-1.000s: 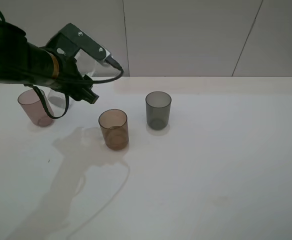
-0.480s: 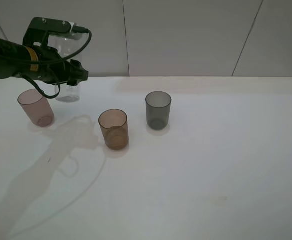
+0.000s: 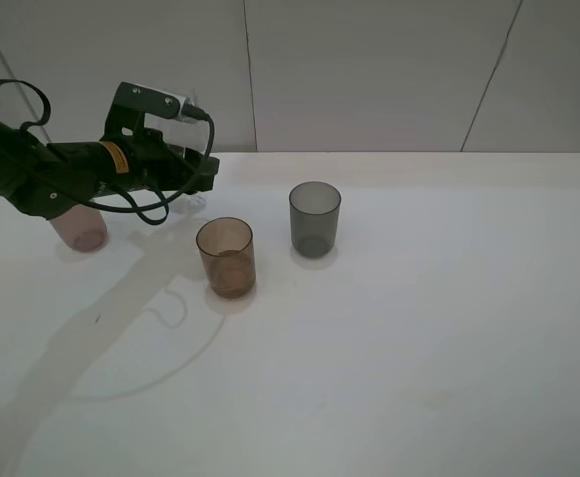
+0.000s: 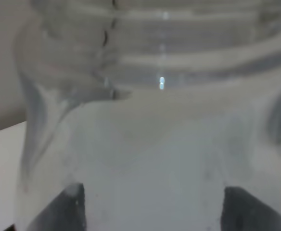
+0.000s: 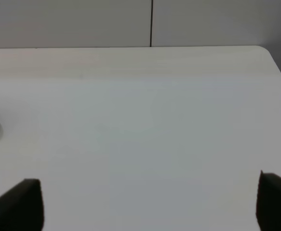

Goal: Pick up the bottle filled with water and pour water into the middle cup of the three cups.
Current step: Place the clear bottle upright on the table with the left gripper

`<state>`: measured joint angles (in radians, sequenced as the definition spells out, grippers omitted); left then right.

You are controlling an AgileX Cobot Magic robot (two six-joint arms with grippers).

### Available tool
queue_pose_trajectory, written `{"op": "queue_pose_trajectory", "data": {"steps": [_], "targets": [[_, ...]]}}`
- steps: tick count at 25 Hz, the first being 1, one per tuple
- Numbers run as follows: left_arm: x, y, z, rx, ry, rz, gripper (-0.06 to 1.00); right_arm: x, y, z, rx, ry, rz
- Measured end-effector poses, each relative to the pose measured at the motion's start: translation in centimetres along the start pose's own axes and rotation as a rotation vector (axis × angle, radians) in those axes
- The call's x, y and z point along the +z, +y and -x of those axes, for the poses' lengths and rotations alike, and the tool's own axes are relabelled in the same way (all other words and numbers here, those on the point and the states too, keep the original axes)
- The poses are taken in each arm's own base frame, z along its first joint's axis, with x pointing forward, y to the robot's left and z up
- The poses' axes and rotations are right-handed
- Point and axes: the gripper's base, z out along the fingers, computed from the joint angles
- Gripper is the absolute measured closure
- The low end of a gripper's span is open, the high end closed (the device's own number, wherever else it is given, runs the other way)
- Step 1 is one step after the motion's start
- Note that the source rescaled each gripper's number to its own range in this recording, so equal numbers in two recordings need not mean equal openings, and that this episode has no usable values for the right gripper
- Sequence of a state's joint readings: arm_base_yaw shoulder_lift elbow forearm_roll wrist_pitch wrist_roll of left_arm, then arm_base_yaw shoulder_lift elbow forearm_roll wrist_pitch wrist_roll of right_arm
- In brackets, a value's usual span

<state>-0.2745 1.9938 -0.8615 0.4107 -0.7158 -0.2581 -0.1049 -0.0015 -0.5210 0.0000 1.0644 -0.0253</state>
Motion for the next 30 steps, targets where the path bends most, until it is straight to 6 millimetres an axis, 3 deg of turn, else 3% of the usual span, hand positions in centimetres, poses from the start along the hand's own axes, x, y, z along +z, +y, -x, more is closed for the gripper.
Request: {"op": "queue_pose_trajectory", "data": {"steps": [9,20,21,23,25,30], "targets": [[1.6,0.2,-3.3,0.085,-0.045,0.0,0.94,0.0,0.0,0.0,0.0,0.0,0.0],[1.9,0.2,-4.3,0.107,-0.031,-0.001,0.92,0.0,0.0,0.0,0.0,0.0,0.0],[1.9,0.2,-4.3,0.107,-0.031,-0.001,0.88,0.0,0.0,0.0,0.0,0.0,0.0],[1.9,0.2,-4.3,0.107,-0.033,-0.001,0.59,0.0,0.0,0.0,0.0,0.0,0.0],[1.9,0.2,-4.3,0.107,-0.034,-0.001,0.44,0.0,0.0,0.0,0.0,0.0,0.0],[1.9,0.2,-4.3,0.107,-0.034,-0.001,0.37,0.0,0.0,0.0,0.0,0.0,0.0]]}}
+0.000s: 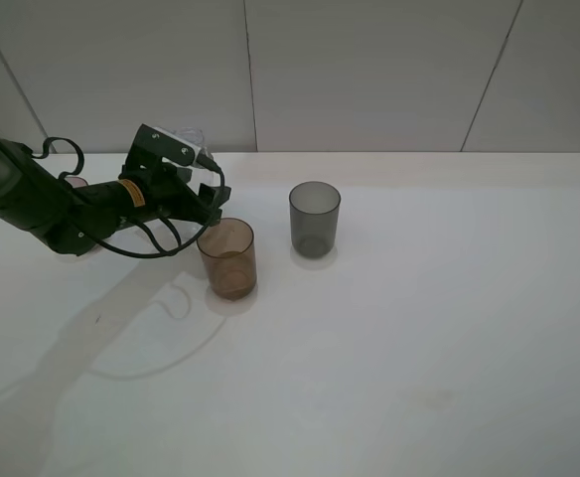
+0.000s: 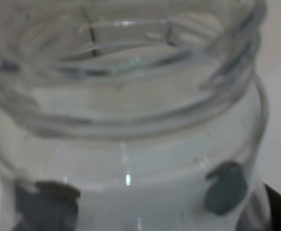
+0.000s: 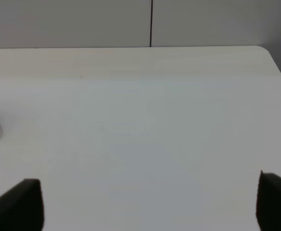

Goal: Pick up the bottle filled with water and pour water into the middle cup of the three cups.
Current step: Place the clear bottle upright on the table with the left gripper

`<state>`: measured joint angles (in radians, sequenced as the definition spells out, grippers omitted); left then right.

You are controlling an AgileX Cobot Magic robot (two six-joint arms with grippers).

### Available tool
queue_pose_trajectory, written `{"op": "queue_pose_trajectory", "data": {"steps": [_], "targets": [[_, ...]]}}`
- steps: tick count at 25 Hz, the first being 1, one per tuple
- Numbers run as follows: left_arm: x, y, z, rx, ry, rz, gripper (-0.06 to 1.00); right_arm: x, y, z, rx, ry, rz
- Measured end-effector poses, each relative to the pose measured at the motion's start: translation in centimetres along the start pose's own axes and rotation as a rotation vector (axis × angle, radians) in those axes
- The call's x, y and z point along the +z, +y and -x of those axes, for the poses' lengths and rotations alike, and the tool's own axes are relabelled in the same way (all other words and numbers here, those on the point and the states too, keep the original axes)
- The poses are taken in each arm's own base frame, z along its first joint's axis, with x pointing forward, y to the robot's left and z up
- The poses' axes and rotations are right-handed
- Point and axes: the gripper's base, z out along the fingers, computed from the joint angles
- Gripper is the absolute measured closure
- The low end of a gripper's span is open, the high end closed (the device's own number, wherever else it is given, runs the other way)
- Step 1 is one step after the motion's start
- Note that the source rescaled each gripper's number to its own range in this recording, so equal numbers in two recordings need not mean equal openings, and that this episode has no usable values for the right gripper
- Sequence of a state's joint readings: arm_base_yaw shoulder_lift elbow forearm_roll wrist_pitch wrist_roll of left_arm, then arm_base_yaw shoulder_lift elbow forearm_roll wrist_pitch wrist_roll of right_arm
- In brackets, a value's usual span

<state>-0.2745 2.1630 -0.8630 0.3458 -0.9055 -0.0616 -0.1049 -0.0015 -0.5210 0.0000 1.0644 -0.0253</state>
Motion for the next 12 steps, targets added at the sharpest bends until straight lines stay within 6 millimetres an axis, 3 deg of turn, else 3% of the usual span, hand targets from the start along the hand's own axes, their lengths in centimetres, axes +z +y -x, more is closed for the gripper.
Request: {"op": "queue_pose_trajectory", "data": {"steps": [7,12], "targets": [[-0.1,0.0,0.5,0.006,-0.016,-0.002,0.36,0.0,0.0,0.0,0.0,0.0,0.0],[-0.7,0.0,1.7,0.021,-0.043,-0.006,0.11,0.0,0.0,0.0,0.0,0.0,0.0]]}}
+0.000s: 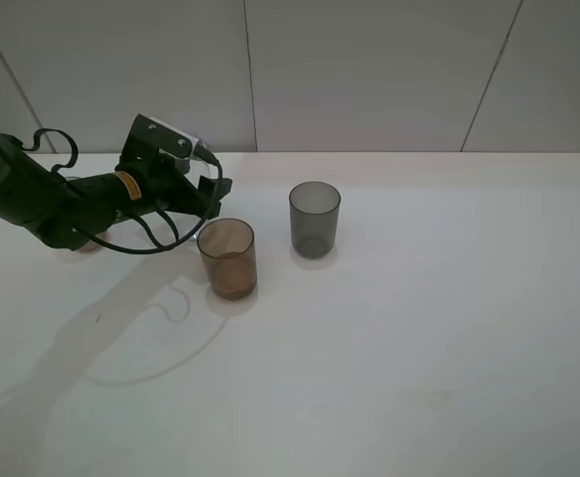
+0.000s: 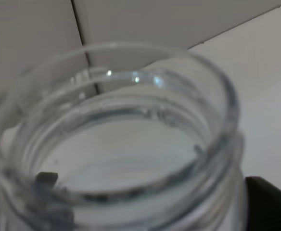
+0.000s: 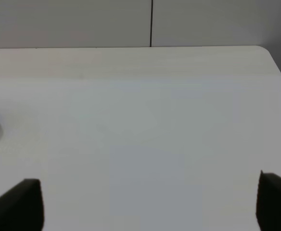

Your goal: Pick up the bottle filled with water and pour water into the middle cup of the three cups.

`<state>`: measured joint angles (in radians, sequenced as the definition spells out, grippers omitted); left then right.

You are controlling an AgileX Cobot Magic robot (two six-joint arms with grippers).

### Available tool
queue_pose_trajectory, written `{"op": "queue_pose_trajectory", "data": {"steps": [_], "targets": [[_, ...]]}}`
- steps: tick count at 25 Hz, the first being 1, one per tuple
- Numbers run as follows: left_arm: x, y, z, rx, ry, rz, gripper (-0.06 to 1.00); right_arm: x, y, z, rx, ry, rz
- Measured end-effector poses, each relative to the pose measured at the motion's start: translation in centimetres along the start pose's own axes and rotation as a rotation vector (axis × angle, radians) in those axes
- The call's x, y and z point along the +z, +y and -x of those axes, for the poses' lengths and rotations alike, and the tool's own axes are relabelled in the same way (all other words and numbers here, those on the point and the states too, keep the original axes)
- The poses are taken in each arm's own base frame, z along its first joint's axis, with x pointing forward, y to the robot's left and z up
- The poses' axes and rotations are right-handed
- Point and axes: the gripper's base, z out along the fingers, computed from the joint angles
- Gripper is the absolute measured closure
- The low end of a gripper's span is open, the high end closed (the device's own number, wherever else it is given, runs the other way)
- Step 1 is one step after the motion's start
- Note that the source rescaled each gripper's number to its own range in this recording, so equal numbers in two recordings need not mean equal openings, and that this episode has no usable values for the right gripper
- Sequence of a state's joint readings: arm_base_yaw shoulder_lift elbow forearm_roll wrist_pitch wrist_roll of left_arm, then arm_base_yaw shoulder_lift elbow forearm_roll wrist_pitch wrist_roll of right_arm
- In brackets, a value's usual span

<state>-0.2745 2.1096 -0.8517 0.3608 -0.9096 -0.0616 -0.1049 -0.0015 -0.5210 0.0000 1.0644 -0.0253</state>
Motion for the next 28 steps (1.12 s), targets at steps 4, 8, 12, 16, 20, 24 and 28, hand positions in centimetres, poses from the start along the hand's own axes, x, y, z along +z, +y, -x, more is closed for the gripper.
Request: {"op": "queue_pose_trajectory", "data": {"steps": [4,8,12,16,20,24,28], "targets": [[-0.6,0.1,1.8,0.013,-0.043,0.007,-0.02,0.0,0.0,0.0,0.0,0.0,0.0],[-1.5,0.3,4.2,0.034,-0.086,0.02,-0.03,0.0,0.0,0.0,0.0,0.0,0.0],[-2.8,0.6,7.2,0.061,-0.122,0.042,-0.03,0.0,0.0,0.0,0.0,0.0,0.0],[-4.8,0.8,10.4,0.071,-0.124,0.08,-0.03,0.0,0.0,0.0,0.0,0.0,0.0],[-8.0,1.1,13.6,0.031,-0.067,0.135,-0.03,0.0,0.0,0.0,0.0,0.0,0.0],[-12.3,1.3,15.8,-0.045,0.071,0.231,-0.03,0.0,0.0,0.0,0.0,0.0,0.0],[-18.0,2.0,17.0,-0.164,0.218,0.354,-0.03,0.0,0.0,0.0,0.0,0.0,0.0]]}}
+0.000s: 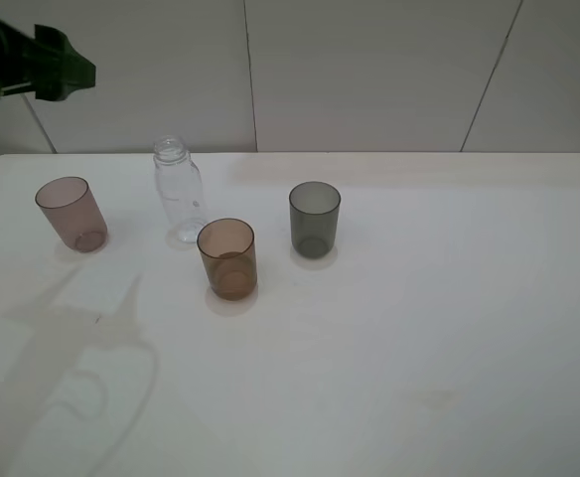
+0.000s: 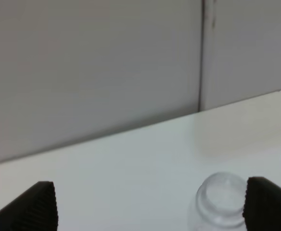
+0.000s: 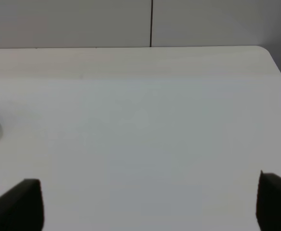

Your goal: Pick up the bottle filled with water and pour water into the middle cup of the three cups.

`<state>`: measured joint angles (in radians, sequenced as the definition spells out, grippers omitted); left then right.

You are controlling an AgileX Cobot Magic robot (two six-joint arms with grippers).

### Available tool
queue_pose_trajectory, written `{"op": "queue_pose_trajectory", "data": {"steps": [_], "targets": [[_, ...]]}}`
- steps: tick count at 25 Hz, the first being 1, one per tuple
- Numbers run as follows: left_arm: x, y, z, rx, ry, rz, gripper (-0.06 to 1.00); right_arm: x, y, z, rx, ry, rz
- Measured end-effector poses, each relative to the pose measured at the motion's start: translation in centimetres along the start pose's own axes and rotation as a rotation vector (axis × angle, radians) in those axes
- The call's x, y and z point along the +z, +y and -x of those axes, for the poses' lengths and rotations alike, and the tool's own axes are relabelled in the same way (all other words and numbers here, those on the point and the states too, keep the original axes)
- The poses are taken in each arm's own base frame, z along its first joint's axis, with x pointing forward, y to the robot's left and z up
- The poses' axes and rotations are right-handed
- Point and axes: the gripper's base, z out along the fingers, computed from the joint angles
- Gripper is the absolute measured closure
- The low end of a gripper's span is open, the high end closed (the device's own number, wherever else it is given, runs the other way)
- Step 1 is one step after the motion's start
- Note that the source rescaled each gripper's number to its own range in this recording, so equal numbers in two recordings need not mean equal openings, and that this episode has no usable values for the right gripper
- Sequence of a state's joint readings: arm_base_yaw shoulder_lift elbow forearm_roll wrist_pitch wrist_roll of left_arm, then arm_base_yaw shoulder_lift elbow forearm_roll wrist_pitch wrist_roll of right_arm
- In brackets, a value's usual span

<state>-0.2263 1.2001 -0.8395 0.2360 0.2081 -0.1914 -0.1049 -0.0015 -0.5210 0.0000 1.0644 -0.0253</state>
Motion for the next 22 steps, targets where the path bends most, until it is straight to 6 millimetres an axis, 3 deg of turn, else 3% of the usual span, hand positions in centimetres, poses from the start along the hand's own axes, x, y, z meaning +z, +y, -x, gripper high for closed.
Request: {"op": "queue_pose_trajectory", "data": {"steps": [6,10,14,18,22], "targets": [[-9.6,2.3,-0.9,-0.097,0.117,0.133,-0.03,0.0,0.0,0.0,-0.003,0.0,-0.005],[-16.5,2.3,-2.1,-0.143,0.038,0.151,-0.03,0.0,0.0,0.0,0.0,0.0,0.0],[-22.6,1.8,-4.6,-0.194,-0.048,0.13,-0.03,0.0,0.0,0.0,0.0,0.0,0.0],[-26.6,1.5,-7.9,-0.185,-0.063,0.133,-0.03,0.0,0.0,0.0,0.0,0.0,0.0],[-29.0,1.3,-10.0,-0.179,-0.119,0.134,-0.03,0.0,0.0,0.0,0.0,0.0,0.0]]}}
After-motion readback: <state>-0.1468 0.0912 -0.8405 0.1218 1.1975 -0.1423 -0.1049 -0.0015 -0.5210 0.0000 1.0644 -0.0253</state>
